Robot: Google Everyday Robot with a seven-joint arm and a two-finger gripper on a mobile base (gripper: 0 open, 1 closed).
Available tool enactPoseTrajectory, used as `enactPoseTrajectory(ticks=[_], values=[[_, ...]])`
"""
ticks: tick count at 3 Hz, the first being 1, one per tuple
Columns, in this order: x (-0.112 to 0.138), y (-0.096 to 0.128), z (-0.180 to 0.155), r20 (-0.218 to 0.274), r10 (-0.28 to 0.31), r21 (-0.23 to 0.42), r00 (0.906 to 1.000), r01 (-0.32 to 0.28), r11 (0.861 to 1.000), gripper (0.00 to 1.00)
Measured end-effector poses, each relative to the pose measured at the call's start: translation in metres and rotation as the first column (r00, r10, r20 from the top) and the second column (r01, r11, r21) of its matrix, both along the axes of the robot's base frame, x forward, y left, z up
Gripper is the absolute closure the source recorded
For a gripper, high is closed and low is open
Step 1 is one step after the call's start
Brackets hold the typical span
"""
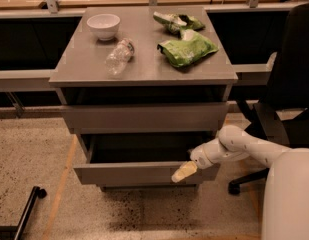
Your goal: Open middle drawer
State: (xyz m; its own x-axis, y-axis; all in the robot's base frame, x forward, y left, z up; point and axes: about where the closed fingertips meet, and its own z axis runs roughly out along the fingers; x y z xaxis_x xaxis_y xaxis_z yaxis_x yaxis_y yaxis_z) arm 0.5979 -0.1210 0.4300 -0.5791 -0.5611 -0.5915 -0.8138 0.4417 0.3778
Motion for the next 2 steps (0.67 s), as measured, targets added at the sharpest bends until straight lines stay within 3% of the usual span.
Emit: enactPoseTrajectory(ticks=[1,2], values=[[-0.017,-0.003,-0.002,-0.054,-0.012,-0.012,0.9985,0.012,1.000,0.16],[-0.053,-0.012,0.002,-0.147,-0.044,-0.034,0.9882,0.039,0.999,0.41]])
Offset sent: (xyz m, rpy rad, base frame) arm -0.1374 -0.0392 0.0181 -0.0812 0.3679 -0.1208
